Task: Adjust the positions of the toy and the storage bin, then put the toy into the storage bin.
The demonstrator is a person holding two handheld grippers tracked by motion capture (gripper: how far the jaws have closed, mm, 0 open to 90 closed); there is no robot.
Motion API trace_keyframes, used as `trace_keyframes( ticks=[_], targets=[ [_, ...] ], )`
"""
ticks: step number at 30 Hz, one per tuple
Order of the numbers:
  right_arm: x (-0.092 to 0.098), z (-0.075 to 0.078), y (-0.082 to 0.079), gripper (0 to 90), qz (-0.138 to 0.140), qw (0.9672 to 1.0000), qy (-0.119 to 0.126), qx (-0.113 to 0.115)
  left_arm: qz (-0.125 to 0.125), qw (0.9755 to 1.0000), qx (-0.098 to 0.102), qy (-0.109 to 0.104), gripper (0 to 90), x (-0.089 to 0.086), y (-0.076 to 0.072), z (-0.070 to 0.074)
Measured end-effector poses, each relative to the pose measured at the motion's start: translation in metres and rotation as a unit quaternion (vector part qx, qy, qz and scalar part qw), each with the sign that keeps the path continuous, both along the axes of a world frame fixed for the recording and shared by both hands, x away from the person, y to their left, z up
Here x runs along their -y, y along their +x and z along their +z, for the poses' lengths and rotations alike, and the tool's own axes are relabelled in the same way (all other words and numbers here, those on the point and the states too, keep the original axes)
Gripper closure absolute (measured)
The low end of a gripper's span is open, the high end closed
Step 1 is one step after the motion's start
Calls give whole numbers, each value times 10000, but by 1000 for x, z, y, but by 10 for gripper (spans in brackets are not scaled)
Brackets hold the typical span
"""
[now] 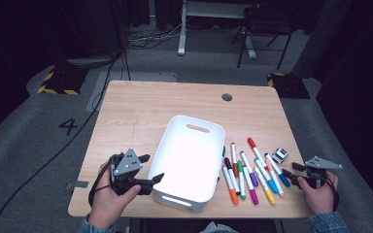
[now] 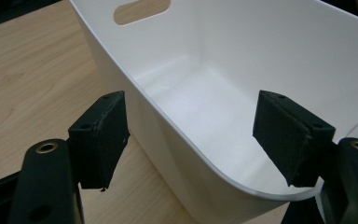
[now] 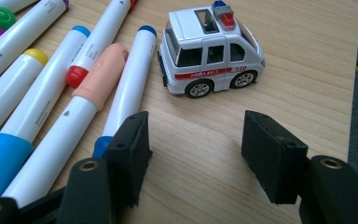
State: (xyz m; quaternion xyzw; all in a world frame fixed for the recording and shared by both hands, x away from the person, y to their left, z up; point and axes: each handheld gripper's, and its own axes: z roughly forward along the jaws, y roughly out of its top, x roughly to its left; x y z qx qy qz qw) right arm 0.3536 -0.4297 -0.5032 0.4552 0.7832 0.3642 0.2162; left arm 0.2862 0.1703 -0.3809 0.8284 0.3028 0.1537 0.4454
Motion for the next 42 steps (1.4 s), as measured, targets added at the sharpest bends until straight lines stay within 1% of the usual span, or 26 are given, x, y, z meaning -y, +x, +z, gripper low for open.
trace_keyframes(
  ticks=[3,4,5,8,9,12,17,19,21,22,23,24,26,27,28,29,31,32,33,34,35,36,37,38,39,42],
  targets=[
    [0,0,0,417,1,10000,2,-1,61,10000,39,34,255,-4,1,4],
    [0,0,0,417,4,10000,-1,1,158,9998,47,103,255,-6,1,6],
    [0,0,0,417,6,10000,-2,1,300,9991,161,264,240,-12,2,8],
    [0,0,0,417,11,10000,-1,-1,372,9987,176,286,223,-19,2,9],
    [0,0,0,417,11,10000,-1,-1,374,9989,155,241,223,-22,3,9],
    [0,0,0,404,25,10000,-8,-6,453,9984,125,308,237,-31,4,7],
    [1,3,-2,418,85,9999,-77,-93,462,9986,54,252,239,-43,11,-2],
    [2,8,-4,438,72,9998,-200,-11,483,9985,34,271,239,-49,14,-9],
    [2,16,-8,438,80,9998,-175,103,568,9980,-80,282,241,-59,21,-26],
    [1,20,-9,438,63,9998,-172,88,620,9976,-108,298,244,-62,23,-31],
    [1,20,-9,438,63,9998,-172,88,620,9976,-108,298,249,-62,23,-31],
    [1,27,-11,438,81,9997,-152,169,779,9964,-100,330,252,-66,26,-41],
    [1,29,-12,438,87,9997,-154,191,823,9958,-120,384,252,-69,27,-46],
    [0,35,-15,436,125,9997,-77,175,831,9954,-141,448,251,-70,27,-50],
    [0,35,-15,436,125,9997,-77,175,854,9952,-175,437,251,-71,28,-54],
    [-2,37,-16,431,179,9997,-21,147,861,9947,-211,521,246,-74,30,-62],
    [-4,38,-17,431,225,9997,-8,134,871,9943,-212,572,243,-76,31,-67],
    [-4,38,-17,431,225,9997,-8,134,870,9942,-255,576,243,-77,32,-73],
    [-5,39,-17,435,301,9995,-61,111,852,9936,-371,647,242,-79,34,-85],
    [-5,39,-17,435,301,9995,-61,111,852,9936,-371,647,241,-79,34,-85],
    [-8,41,-17,463,384,9992,-75,54,884,9919,-498,767,241,-80,36,-96],
    [-8,41,-17,463,384,9992,-75,54,884,9919,-498,767,240,-80,36,-96],
    [-12,42,-15,517,457,9989,-107,-4,893,9915,-563,765,241,-80,38,-106],
    [-12,42,-15,517,457,9989,-107,-4,893,9915,-563,765,241,-80,38,-106],
    [-16,42,-13,557,418,9990,-7,-126,924,9908,-590,794,241,-80,40,-115],
    [-20,42,-10,564,321,9992,79,-213,935,9904,-647,788,241,-81,42,-122]
  ],
)
